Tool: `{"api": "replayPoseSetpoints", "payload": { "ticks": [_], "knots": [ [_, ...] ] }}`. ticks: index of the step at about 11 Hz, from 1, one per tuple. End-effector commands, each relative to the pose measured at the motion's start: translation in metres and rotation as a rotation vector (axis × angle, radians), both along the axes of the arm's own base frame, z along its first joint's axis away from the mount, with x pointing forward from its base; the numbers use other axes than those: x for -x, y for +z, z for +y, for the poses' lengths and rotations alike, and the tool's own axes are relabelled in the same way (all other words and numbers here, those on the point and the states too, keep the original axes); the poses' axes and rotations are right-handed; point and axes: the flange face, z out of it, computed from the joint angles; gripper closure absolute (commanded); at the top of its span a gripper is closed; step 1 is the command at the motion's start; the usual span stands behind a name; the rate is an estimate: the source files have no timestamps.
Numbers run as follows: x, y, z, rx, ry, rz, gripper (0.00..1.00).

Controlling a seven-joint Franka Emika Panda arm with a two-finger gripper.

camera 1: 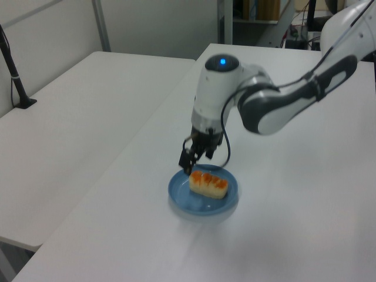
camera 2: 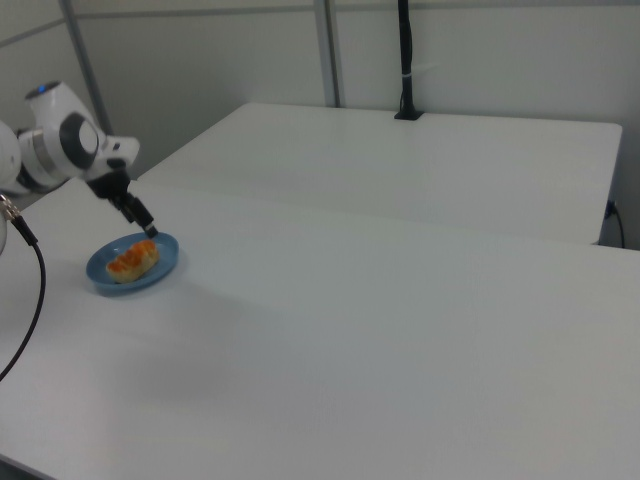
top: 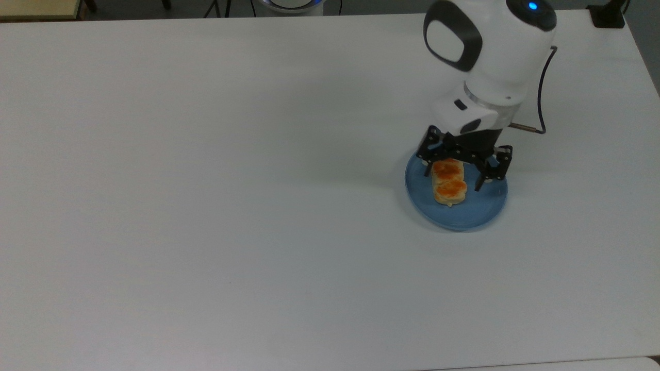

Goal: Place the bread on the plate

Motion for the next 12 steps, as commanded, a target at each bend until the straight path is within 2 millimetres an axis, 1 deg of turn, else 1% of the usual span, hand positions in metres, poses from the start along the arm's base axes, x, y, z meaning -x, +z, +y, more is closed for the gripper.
{"api": "replayPoseSetpoints", "payload": {
  "ticks": [1, 2, 3, 4, 5, 6, 7, 8, 9, 10, 11, 12],
  "knots": [
    [0.011, 0.085, -0.062, 0.029, -0.127, 0.050, 0.00],
    [0.016, 0.105, -0.083, 0.050, -0.154, 0.071, 0.00],
    [0.025, 0.136, -0.125, 0.088, -0.169, 0.115, 0.00],
    [0.036, 0.164, -0.158, 0.109, -0.157, 0.131, 0.00],
    [0.047, 0.193, -0.197, 0.101, -0.154, 0.144, 0.00],
    [0.061, 0.225, -0.238, 0.034, -0.142, 0.161, 0.00],
    [0.076, 0.249, -0.278, 0.000, -0.101, 0.197, 0.00],
    [0.091, 0.267, -0.310, -0.006, -0.041, 0.218, 0.00],
    [0.099, 0.275, -0.338, 0.000, 0.005, 0.230, 0.00],
    [0.102, 0.273, -0.358, 0.009, 0.061, 0.242, 0.00],
    [0.103, 0.269, -0.375, 0.020, 0.118, 0.249, 0.00],
    [0.099, 0.266, -0.387, 0.029, 0.153, 0.235, 0.00]
  ]
}}
